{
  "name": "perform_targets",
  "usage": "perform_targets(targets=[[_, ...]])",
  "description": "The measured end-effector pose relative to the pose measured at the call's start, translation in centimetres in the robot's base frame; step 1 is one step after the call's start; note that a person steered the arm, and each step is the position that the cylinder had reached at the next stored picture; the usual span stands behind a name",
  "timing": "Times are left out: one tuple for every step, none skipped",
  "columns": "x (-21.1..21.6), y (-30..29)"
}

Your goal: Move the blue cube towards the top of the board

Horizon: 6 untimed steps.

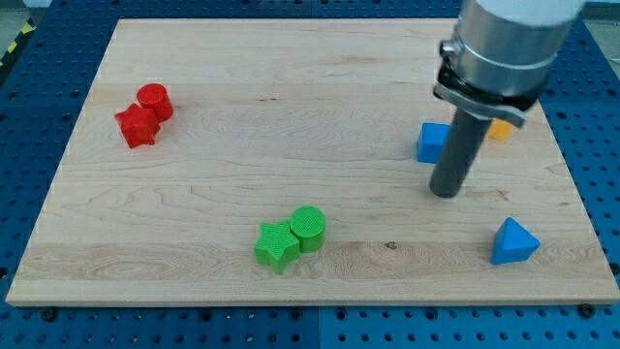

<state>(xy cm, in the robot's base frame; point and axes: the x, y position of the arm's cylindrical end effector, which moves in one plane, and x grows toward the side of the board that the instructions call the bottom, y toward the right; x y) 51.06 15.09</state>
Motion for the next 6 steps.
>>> perform_targets(targets=[[-5.2, 0.9], [-12.4, 0.9], [-12.7, 1.8], [-9.2, 0.5], [-10.0, -3.2], [-17.3, -3.9]])
